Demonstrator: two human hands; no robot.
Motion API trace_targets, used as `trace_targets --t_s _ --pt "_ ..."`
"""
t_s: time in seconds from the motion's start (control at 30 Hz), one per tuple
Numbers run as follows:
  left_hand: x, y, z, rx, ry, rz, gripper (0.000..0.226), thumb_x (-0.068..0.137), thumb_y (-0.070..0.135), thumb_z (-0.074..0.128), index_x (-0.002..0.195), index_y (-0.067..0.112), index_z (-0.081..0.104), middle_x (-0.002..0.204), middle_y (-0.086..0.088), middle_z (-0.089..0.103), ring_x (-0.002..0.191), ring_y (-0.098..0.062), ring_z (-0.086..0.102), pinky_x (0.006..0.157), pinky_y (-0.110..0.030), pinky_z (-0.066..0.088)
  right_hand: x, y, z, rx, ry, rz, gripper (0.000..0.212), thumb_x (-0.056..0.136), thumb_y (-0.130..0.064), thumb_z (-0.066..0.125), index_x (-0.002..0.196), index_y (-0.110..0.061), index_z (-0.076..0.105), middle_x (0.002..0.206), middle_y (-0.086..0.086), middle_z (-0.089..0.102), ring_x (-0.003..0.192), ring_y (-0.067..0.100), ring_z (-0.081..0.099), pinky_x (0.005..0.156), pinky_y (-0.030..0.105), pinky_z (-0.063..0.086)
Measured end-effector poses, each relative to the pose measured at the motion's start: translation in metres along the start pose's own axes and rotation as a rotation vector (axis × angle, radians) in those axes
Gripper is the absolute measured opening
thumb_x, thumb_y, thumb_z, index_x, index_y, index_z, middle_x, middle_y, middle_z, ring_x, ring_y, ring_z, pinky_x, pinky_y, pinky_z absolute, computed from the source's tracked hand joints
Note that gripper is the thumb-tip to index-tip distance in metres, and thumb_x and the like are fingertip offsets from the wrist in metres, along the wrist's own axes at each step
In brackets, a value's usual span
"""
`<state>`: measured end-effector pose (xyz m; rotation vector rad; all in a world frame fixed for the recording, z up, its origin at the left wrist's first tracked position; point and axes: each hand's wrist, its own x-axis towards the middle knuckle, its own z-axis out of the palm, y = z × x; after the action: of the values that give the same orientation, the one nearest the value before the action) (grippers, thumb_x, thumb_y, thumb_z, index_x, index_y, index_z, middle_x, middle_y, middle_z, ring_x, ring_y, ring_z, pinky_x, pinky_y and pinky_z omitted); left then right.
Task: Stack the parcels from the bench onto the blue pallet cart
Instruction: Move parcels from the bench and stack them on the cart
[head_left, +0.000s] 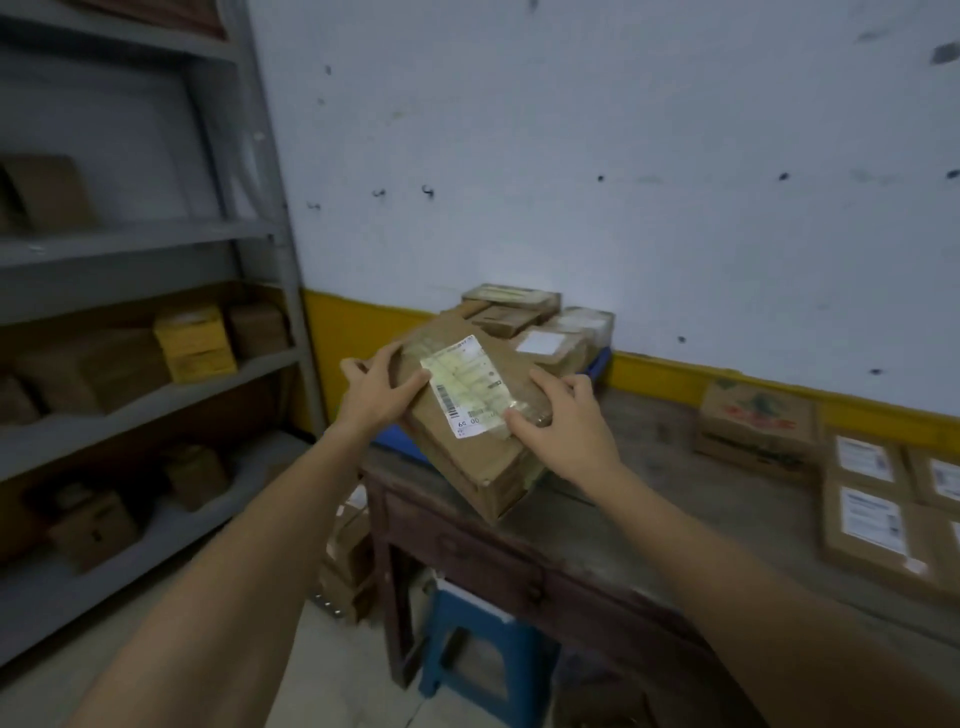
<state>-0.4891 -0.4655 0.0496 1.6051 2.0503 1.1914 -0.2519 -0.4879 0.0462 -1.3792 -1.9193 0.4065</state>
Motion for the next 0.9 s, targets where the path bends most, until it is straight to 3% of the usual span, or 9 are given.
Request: trace_targets --t_s 0.2,0.4,0.9 --pt "0.047 -0.08 -0.062 0.047 0.012 -0.061 0.066 0.083 0.057 0.055 0.138 0.031 0.031 0.134 -0.012 0.019 0.118 -0.037 0.04 0.098 -0.042 0.042 0.045 -0.058 0.091 0.025 -0.038 0.008 0.063 0.082 -0.054 0.054 0.139 -0.034 0.036 0.135 0.0 0.029 0.126 0.019 0.037 0.094 0.037 0.045" --pt "0.099 -0.134 -0.073 0.003 -0.062 -0.095 0.066 0.082 0.058 0.057 0.135 0.029 0.032 0.137 -0.012 0.022 0.114 -0.037 0.046 0.092 -0.042 0.045 0.085 -0.08 0.157 0.035 -0.022 0.09 0.06 0.083 -0.051 0.056 0.138 -0.034 0.038 0.14 0.001 0.024 0.13 0.021 0.032 0.097 0.037 0.04" --pt "0.204 -0.179 -0.021 0.061 -0.093 -0.182 0.059 0.086 0.058 0.05 0.133 0.027 0.034 0.133 -0.015 0.021 0.101 -0.041 0.05 0.085 -0.039 0.045 0.211 -0.027 0.236 0.137 -0.091 0.271 0.053 0.087 -0.04 0.057 0.137 -0.033 0.041 0.154 0.004 -0.001 0.141 0.032 0.012 0.113 0.043 0.029"
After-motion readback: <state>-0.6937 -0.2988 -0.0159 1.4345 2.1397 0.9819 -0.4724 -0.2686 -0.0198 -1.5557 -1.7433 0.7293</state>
